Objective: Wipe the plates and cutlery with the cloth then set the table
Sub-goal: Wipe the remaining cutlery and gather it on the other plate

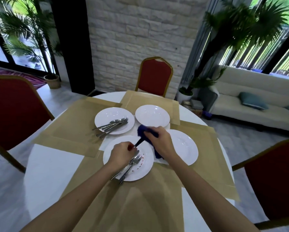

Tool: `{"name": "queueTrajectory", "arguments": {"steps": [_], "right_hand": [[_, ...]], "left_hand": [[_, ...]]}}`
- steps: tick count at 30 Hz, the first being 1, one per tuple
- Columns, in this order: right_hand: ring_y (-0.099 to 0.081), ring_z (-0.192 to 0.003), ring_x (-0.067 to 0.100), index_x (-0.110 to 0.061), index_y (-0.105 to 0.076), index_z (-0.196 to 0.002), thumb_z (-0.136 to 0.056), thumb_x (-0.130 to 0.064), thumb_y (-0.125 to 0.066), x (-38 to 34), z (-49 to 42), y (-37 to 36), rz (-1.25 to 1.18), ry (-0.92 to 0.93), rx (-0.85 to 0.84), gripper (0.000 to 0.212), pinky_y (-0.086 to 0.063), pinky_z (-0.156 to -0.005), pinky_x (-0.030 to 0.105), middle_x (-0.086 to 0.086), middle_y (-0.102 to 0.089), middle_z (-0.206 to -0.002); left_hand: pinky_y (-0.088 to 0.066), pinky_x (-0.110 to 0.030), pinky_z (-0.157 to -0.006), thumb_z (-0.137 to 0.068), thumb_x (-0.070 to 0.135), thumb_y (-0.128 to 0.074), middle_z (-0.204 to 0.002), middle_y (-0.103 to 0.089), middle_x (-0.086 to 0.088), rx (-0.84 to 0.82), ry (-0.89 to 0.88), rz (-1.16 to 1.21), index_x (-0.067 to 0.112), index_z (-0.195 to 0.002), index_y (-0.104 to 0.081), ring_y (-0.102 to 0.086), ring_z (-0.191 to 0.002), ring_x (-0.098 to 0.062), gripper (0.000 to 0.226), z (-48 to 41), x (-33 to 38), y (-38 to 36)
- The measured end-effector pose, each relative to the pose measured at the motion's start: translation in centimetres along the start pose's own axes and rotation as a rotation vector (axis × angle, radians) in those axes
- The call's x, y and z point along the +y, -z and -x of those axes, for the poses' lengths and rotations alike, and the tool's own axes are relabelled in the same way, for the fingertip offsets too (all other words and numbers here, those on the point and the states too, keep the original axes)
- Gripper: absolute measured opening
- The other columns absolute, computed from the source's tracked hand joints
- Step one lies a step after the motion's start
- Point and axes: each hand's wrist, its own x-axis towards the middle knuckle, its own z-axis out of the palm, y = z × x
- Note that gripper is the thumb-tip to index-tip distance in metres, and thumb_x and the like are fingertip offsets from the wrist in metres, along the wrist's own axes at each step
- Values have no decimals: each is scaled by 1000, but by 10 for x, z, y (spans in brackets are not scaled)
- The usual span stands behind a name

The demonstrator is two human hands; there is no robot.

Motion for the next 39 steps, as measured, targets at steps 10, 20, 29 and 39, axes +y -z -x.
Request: {"name": "queueTrajectory", "arguments": {"steps": [10,20,29,39], "right_hand": [[-59,-74,21,-31,-69,-100,-93,-39,-50,16,-33,44,299,-142,250,22,-37,-52,27,0,-60,-80],[-57,-91,14,-29,-62,-121,-83,-15,-68,15,-2,13,-49,36,224,41,-48,-79,26,-2,-60,-100],[-57,-67,18,-19,-63,-104,-81,-17,-73,-2,-17,31,-462,-314,122,25,-44,-59,28,7,-66,-94],[-56,-59,17,-10,-62,-100,-97,-40,-51,1,-11,28,-702,-613,142,32,-45,-56,26,7,-64,-78]], "left_hand": [[-39,-18,-59,-95,28,-52,-81,-68,3,34,-149,11,16,-87,-70,-58,-72,-11,22,15,19,-1],[-50,-31,-64,-101,27,-42,-68,-54,7,-104,-83,404,25,-82,-67,-46,-51,-10,32,13,32,-4],[-54,-30,-62,-97,27,-51,-83,-69,-9,-400,40,658,24,-116,-55,-64,-64,-18,20,23,31,3],[-53,-44,-83,-99,29,-46,-92,-74,2,-154,59,586,13,-90,-51,-67,-90,-20,18,-10,54,14]]}}
